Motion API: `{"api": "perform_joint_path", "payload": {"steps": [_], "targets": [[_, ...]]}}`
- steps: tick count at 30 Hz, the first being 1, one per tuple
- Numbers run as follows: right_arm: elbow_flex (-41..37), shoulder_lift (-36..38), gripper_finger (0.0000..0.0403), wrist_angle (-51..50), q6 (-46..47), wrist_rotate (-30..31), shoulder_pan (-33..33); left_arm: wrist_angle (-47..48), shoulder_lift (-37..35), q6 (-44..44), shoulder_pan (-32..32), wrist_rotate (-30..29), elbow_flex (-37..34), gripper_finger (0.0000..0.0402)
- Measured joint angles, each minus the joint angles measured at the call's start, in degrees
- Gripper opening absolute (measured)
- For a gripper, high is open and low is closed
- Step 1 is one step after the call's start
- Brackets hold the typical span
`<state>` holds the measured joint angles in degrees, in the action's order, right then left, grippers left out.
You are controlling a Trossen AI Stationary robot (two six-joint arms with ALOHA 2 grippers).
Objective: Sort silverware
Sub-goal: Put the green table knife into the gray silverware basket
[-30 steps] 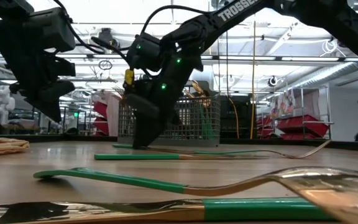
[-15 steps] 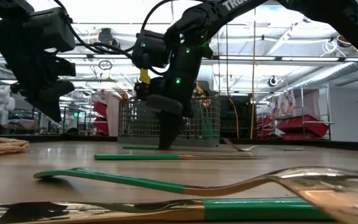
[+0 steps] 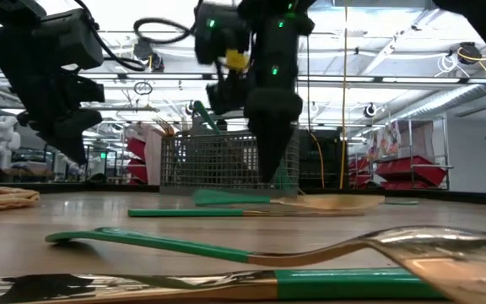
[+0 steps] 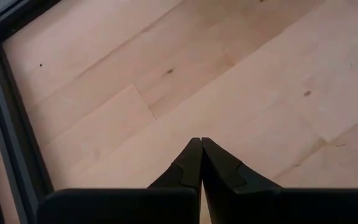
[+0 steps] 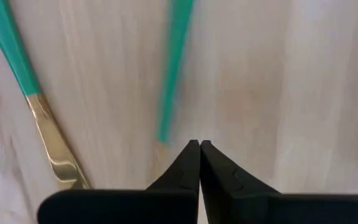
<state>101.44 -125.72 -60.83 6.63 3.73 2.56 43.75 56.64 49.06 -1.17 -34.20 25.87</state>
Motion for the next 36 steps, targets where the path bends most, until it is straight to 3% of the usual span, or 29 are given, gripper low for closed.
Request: {"api": "perform_joint_path", "payload": {"steps": [7,11,19,23,36], "targets": [[-0.02,0.38,0.0002,0.14,-2.29,-0.02,0.79,-0.55,0.0,0.0,-0.01,-0.59,0.0,0.0011],[0.03,0.01,0.0011,2.44,-3.21,-4.75,0.49,-0.87,0.0,-0.03,-0.09,-0.59,0.0,0.0011],[0.12,0.08,0.0139,3.72,-2.65,-5.56,2.27,-0.87,0.0,-0.33,-0.09,-0.58,0.0,0.0011],[0.14,0.07,0.0184,5.35,-1.81,-5.45,2.61,-0.86,0.0,-0.38,-0.09,-0.56,0.0,0.0011],[0.18,-5.07,0.0179,4.22,-2.83,-5.44,0.04,-1.24,0.02,-0.39,-0.11,-0.56,-0.02,0.0011]]}}
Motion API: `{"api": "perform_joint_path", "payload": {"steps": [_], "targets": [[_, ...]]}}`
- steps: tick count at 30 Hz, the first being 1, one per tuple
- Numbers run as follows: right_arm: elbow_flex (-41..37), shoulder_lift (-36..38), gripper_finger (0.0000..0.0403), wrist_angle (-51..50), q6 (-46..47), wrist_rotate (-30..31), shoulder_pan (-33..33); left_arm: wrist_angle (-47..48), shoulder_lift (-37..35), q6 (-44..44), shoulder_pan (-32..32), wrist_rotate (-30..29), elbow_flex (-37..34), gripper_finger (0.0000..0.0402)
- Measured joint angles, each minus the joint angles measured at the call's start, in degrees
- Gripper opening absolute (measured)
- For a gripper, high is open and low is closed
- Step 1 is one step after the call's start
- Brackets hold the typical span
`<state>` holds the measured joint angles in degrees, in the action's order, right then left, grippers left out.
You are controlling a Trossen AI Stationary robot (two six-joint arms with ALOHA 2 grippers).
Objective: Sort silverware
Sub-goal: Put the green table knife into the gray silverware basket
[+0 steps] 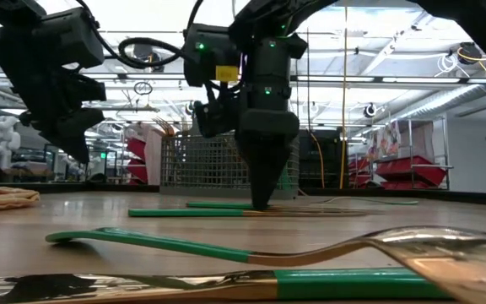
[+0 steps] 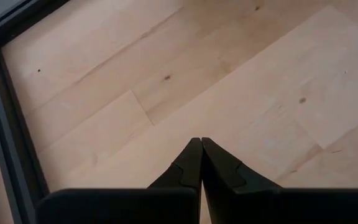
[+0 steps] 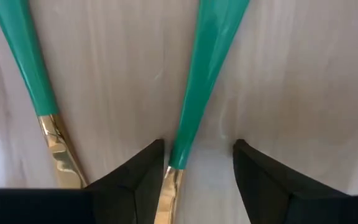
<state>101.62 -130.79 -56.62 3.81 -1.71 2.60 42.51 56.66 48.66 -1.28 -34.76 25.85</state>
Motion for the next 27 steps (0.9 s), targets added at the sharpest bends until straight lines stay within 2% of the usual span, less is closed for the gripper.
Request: {"api": "perform_joint_path", "payload": {"steps": [4,6,8,14,19,24,27], "targets": [[0.14,-1.0,0.0176,-0.27,0.75,-2.78,-0.86,-0.04,-0.02,-0.52,0.0,0.01,0.0,0.0011],[0.15,-1.82,0.0161,0.29,2.25,-1.36,-0.91,-0.18,-0.02,-1.2,0.0,0.0,0.0,0.0011],[0.15,-2.64,0.013,0.47,4.0,0.63,-0.69,-0.17,-0.02,-1.18,0.0,0.0,0.0,0.0011],[0.49,-4.83,0.0016,1.5,4.1,0.97,-0.56,-0.14,0.0,-1.44,0.0,-0.04,0.0,0.0011],[0.49,-4.61,0.0004,1.49,3.93,2.16,-0.1,-0.1,-0.02,-1.43,0.0,-0.02,0.0,0.0011],[0.11,-1.26,0.0002,2.15,3.1,5.6,1.42,-0.07,0.0,-1.26,0.0,-0.04,0.0,0.0011],[-0.19,0.57,0.0001,2.85,3.06,5.69,1.61,-0.1,0.0,-1.18,0.0,-0.04,0.0,0.0011]]}}
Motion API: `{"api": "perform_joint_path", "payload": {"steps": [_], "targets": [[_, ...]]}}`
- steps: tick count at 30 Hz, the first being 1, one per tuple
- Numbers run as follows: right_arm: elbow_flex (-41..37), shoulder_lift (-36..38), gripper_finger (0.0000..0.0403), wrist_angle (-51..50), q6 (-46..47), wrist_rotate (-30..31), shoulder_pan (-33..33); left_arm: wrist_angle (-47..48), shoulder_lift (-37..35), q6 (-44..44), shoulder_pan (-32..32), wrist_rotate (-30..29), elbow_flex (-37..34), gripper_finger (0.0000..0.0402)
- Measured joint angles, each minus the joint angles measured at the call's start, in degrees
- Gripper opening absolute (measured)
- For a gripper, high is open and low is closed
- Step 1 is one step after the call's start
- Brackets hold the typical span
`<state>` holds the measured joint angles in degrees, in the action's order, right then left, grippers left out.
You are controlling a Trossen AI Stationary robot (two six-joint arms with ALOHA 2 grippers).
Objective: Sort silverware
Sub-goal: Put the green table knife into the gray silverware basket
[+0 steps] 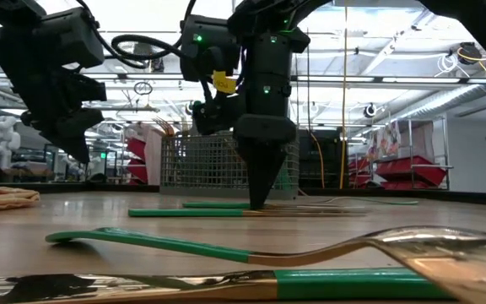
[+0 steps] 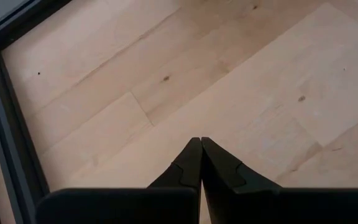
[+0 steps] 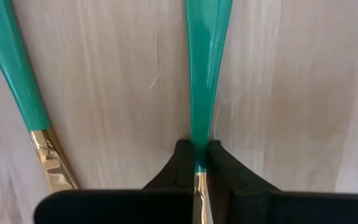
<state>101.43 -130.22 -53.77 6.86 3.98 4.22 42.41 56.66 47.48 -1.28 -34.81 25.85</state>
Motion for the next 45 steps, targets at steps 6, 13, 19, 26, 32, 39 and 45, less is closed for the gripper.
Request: {"api": "perform_joint_path", "payload": {"steps": [6,13,19,26,32,39,45], "targets": [[0.09,1.95,0.0001,1.86,0.28,1.62,-0.14,-0.07,0.0,0.02,-0.02,-0.02,0.0,0.0011],[0.15,2.79,0.0,3.33,-0.8,7.38,0.01,0.0,0.0,0.03,-0.02,-0.03,0.0,0.0011],[0.3,8.89,0.0,7.65,-3.05,10.12,-1.68,0.0,0.0,0.04,-0.02,-0.18,0.0,0.0011],[0.3,19.22,0.0,17.24,-10.63,17.59,-4.92,0.04,0.0,0.07,0.0,-0.22,0.0,0.0011],[-2.23,26.99,0.0,31.85,-25.4,17.72,-6.44,0.07,0.0,0.09,0.0,-0.2,0.0,0.0011],[-15.33,35.74,0.0,53.74,-30.99,6.0,-11.82,0.07,0.0,0.09,0.0,-2.15,0.0,0.0011],[-32.35,39.63,0.0,75.52,-26.6,-0.79,-18.47,0.07,0.0,0.02,0.0,-2.56,0.0,0.0011]]}}
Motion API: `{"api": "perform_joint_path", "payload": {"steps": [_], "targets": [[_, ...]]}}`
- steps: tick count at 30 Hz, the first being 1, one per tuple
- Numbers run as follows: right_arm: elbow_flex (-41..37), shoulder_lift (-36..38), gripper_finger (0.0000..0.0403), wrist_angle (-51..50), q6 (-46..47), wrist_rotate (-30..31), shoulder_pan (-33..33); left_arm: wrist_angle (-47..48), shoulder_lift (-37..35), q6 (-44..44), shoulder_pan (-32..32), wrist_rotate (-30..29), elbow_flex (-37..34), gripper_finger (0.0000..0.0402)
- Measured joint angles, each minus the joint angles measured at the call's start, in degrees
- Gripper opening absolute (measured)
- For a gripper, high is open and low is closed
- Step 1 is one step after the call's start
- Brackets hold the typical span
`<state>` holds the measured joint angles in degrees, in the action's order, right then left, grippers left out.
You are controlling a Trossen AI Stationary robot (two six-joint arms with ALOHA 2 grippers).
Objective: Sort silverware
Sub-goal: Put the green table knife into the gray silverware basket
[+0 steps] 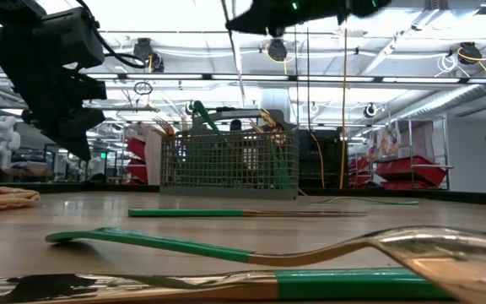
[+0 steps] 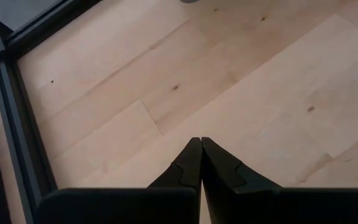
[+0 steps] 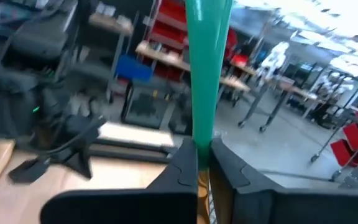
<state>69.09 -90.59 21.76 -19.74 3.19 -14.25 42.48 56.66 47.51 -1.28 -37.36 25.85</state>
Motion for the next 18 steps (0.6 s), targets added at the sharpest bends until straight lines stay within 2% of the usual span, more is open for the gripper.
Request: {"api": "perform_joint_path", "payload": {"steps": [3,6,12,18], "targets": [[-6.69,0.19,0.0,11.21,1.95,-1.94,-2.96,-0.04,0.0,0.09,0.0,0.02,0.0,0.0011],[-10.9,-0.3,0.0,18.2,6.14,-4.37,-5.99,-0.2,0.0,0.46,0.0,0.33,0.0,0.0011],[-13.95,-0.5,0.0,18.62,11.02,-6.54,-10.34,-0.17,-0.01,1.62,0.0,0.44,0.0,0.0011],[-13.99,-4.65,0.0,19.52,13.17,-8.21,-12.46,-1.52,0.0,1.64,0.0,0.46,0.0,0.0011]]}}
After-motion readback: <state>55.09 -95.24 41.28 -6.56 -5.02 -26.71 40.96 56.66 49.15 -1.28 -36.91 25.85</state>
